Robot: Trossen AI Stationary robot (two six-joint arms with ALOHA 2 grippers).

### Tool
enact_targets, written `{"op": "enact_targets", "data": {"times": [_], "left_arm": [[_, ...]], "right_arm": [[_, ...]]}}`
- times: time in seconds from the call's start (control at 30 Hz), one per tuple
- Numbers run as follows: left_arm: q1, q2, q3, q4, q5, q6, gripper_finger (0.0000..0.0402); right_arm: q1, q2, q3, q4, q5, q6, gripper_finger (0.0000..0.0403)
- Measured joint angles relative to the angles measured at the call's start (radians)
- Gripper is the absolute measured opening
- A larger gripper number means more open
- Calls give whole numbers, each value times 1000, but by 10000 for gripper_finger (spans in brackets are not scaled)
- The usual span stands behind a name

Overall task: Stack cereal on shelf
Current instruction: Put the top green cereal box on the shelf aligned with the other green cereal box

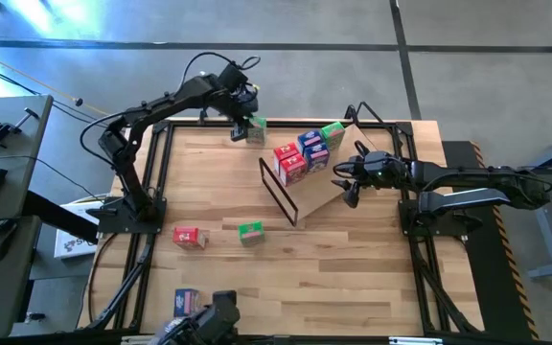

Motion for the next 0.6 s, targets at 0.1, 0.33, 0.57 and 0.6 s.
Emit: {"op": "enact_targets", "data": {"times": [0.1, 0.33, 0.57, 0.6], "left_arm": [[-10, 0, 0, 26, -39, 1, 207], [-12, 34, 0, 53, -83, 33, 247], [-10, 91, -1, 86, -128, 63, 246], [-10, 94, -1, 93, -136, 71, 246]], "right_arm": [[0, 0, 0, -1, 0, -7, 181], [0, 0, 0, -9, -5, -11, 181], [0, 0, 0, -13, -8, -11, 181], [0, 0, 0, -16, -8, -11, 181]]}}
